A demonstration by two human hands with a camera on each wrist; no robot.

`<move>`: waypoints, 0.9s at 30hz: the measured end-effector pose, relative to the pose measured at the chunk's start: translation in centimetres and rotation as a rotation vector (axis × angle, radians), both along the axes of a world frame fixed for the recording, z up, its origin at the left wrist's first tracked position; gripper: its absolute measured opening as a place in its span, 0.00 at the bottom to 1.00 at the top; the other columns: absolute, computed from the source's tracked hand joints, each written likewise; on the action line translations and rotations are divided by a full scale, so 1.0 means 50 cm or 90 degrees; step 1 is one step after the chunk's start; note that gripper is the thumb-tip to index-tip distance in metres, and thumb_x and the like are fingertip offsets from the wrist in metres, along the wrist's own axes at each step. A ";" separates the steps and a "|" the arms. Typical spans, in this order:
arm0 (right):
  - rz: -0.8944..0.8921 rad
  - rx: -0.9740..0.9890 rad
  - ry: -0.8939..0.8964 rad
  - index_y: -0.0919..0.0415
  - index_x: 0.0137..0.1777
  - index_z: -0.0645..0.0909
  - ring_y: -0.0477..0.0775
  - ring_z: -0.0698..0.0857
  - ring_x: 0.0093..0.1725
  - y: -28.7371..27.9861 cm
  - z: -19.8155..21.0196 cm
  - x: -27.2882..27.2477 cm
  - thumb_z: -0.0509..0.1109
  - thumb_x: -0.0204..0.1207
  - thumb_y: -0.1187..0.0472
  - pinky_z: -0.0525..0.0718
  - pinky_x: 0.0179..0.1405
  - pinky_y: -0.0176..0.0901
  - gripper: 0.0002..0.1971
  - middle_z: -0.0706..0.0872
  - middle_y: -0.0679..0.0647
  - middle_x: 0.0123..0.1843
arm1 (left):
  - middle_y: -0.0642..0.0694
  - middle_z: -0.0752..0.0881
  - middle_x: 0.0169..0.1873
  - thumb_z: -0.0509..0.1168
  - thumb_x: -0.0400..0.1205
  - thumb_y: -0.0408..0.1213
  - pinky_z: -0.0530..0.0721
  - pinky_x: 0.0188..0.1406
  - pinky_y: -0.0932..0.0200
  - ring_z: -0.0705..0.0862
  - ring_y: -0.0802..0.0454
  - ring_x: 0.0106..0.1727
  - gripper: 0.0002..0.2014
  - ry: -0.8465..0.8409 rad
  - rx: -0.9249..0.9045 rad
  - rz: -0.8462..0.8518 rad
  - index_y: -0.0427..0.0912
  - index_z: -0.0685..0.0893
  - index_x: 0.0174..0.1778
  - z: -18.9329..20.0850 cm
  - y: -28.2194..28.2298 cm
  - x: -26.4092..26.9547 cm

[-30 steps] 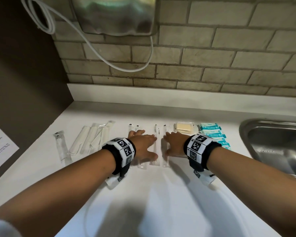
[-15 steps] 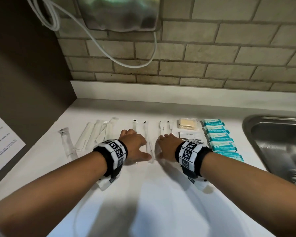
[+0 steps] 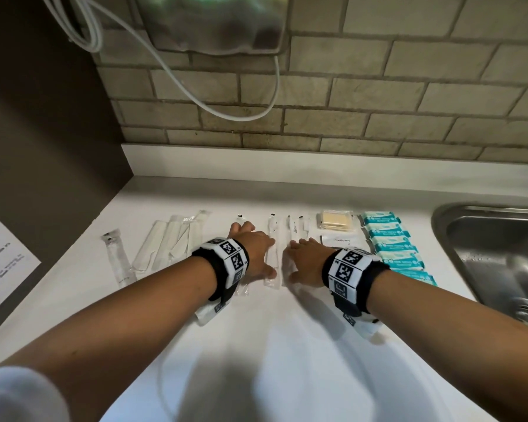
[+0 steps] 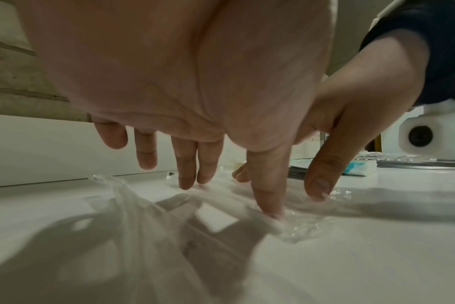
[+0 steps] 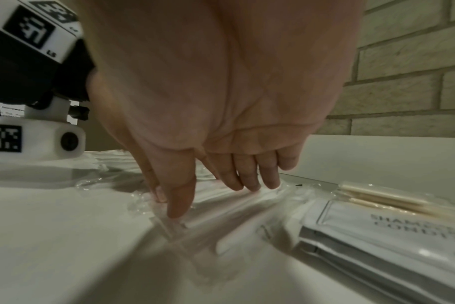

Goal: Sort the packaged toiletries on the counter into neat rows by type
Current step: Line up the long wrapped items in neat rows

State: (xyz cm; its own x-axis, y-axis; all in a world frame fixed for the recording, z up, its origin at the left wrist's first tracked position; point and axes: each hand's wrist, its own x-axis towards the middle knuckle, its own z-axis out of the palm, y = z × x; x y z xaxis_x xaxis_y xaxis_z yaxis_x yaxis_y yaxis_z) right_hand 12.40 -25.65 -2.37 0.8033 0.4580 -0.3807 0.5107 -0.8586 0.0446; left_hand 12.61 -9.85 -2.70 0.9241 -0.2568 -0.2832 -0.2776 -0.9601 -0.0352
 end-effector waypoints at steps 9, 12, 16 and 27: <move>0.010 -0.006 0.002 0.61 0.80 0.66 0.60 0.66 0.80 -0.007 0.011 0.000 0.63 0.80 0.49 0.61 0.82 0.55 0.31 0.69 0.59 0.80 | 0.51 0.77 0.72 0.64 0.71 0.68 0.60 0.71 0.43 0.64 0.43 0.73 0.38 0.004 0.006 -0.001 0.54 0.72 0.75 0.008 -0.008 0.010; 0.019 -0.003 -0.018 0.63 0.80 0.65 0.60 0.68 0.78 -0.002 0.017 0.003 0.62 0.81 0.49 0.63 0.80 0.54 0.30 0.69 0.60 0.79 | 0.53 0.74 0.75 0.64 0.70 0.68 0.60 0.71 0.45 0.63 0.45 0.74 0.40 -0.004 -0.047 0.013 0.55 0.70 0.77 0.016 0.002 0.005; 0.032 -0.005 -0.040 0.63 0.78 0.67 0.61 0.69 0.78 0.021 0.022 0.013 0.60 0.83 0.49 0.63 0.79 0.54 0.28 0.71 0.60 0.78 | 0.54 0.71 0.77 0.65 0.71 0.67 0.57 0.72 0.47 0.62 0.47 0.76 0.39 -0.037 -0.099 0.043 0.55 0.70 0.78 0.033 0.039 -0.009; -0.009 -0.021 -0.052 0.63 0.74 0.71 0.61 0.73 0.73 0.073 -0.001 0.016 0.65 0.78 0.49 0.64 0.78 0.53 0.28 0.78 0.59 0.71 | 0.55 0.59 0.84 0.62 0.76 0.65 0.49 0.78 0.44 0.53 0.46 0.84 0.40 0.015 -0.034 0.053 0.54 0.61 0.83 0.033 0.102 -0.062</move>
